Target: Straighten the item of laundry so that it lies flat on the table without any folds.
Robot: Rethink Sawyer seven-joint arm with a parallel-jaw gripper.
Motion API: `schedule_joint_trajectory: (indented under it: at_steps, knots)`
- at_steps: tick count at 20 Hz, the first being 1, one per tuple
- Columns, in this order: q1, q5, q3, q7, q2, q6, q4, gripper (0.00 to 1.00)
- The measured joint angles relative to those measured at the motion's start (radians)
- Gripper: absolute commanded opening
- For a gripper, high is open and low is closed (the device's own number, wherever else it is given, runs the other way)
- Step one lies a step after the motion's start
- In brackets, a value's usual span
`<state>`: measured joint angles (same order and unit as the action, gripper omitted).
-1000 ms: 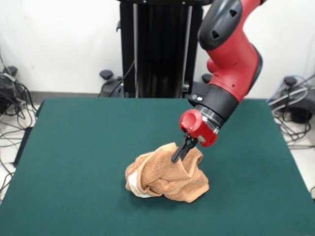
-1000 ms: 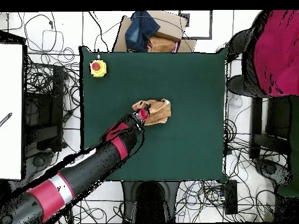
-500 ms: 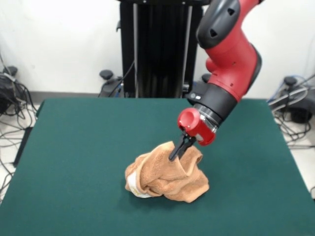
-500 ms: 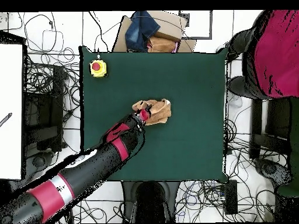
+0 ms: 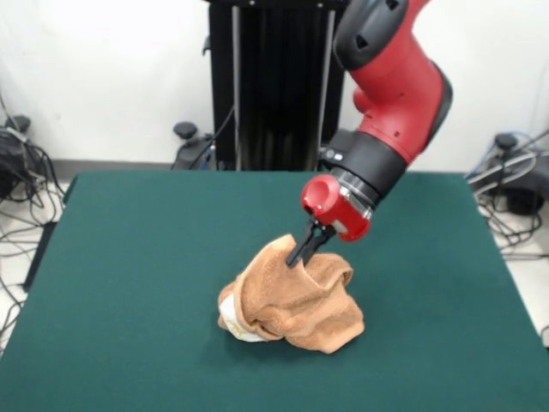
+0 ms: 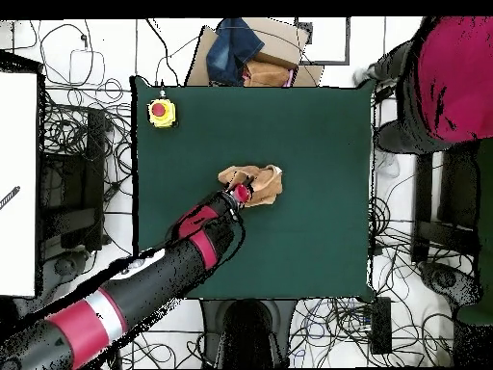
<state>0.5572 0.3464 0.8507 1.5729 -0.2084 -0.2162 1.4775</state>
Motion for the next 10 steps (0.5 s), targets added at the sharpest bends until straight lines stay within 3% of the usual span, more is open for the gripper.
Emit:
schedule_joint_trajectory:
  at_steps: [10]
  knots:
    - [-0.124,-0.138,-0.115,0.0,0.202,0.0,0.123,0.0]
